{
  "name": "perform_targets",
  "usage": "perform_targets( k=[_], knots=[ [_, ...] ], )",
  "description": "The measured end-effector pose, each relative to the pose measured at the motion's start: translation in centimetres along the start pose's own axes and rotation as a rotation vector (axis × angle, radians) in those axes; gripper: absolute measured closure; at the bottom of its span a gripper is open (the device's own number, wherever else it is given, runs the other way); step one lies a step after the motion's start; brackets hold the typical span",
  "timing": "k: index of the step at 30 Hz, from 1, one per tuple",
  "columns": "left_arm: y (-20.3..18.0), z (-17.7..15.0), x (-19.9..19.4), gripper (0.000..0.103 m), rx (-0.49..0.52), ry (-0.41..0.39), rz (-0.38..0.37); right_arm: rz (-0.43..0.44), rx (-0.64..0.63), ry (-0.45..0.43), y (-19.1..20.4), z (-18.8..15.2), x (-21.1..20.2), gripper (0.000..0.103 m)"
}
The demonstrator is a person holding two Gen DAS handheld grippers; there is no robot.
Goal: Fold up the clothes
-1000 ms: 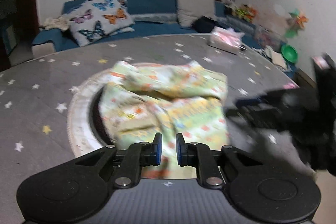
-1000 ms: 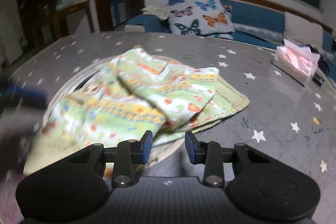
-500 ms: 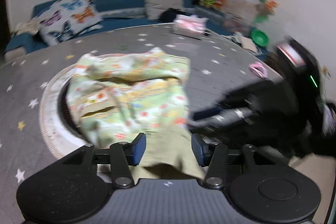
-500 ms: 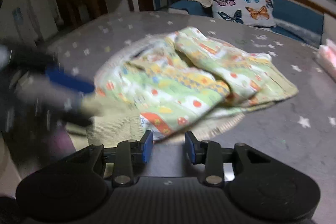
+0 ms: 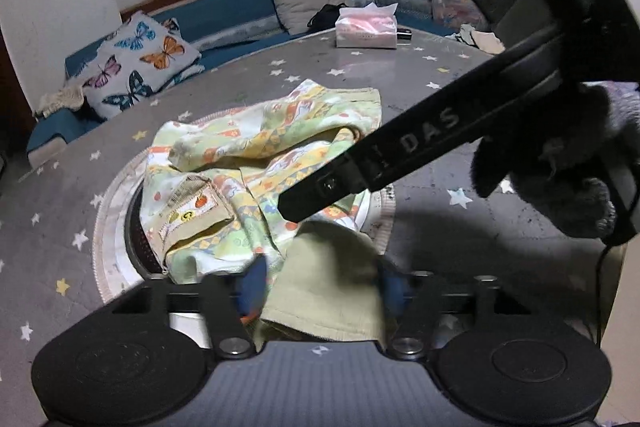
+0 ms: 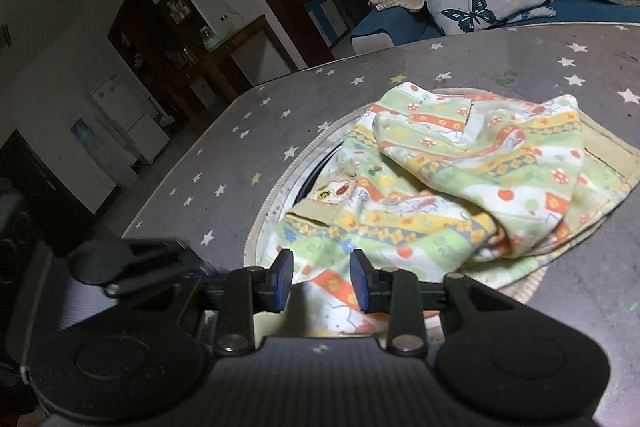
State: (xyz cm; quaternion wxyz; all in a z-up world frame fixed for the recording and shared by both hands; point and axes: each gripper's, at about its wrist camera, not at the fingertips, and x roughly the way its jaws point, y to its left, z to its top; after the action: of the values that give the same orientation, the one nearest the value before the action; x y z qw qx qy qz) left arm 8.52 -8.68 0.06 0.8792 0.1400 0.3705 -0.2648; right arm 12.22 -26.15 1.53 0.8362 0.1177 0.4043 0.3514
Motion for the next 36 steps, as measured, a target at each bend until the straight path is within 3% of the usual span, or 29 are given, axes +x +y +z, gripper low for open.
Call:
perform_targets(
  k=[1,4,6,9,12,18,24,30,32,33,34,36],
  knots=[
    [0.4,0.1,0.2,0.084,-0.012,0.005,-0.006,-0.009,-0.008,-0.010,0.2,0.1,-0.2,0.071],
    [2.7,0.6,-0.6,0.092,-0.107,-0.027,-0.020,-0.077,-0.041,-0.092,0.5,0.4,-2.3,0.069],
    [4.5,1.4,-1.8,0.093,-0.166,-0.065,-0.010,-0.169,-0.088,-0.145,0.7,0.2,-3.9,0.062],
    [6.7,2.7,-3.2,0.094,-0.224,-0.112,0.014,-0.349,-0.173,-0.169,0.9,-0.3,-4.9,0.061],
    [8.1,4.1,-4.3,0.094,-0.262,-0.148,0.025,-0.424,-0.207,-0.152,0.7,-0.6,-4.4,0.060],
    [10.3,6.5,-5.6,0.094,-0.302,-0.203,0.053,-0.449,-0.186,-0.145,-0.5,0.4,-0.8,0.061],
    [13.2,7.2,-7.1,0.097,-0.356,-0.249,0.105,-0.404,-0.144,-0.153,-1.2,1.3,-0.1,0.061],
    [11.5,5.6,-5.9,0.095,-0.265,-0.177,0.013,-0.393,-0.184,-0.093,-1.2,0.2,0.6,0.061],
    [9.7,5.1,-5.0,0.089,-0.203,-0.154,0.007,-0.378,-0.164,-0.091,-1.5,0.6,0.8,0.061],
    [9.0,5.0,-4.5,0.073,-0.177,-0.145,0.011,-0.365,-0.149,-0.090,-1.8,1.0,1.0,0.063],
    [8.2,4.8,-4.0,0.051,-0.152,-0.136,0.016,-0.353,-0.134,-0.088,-2.0,1.4,1.2,0.066],
    [7.6,4.6,-2.9,0.040,-0.131,-0.111,0.020,-0.330,-0.105,-0.085,-2.3,2.3,1.6,0.087]
  ],
)
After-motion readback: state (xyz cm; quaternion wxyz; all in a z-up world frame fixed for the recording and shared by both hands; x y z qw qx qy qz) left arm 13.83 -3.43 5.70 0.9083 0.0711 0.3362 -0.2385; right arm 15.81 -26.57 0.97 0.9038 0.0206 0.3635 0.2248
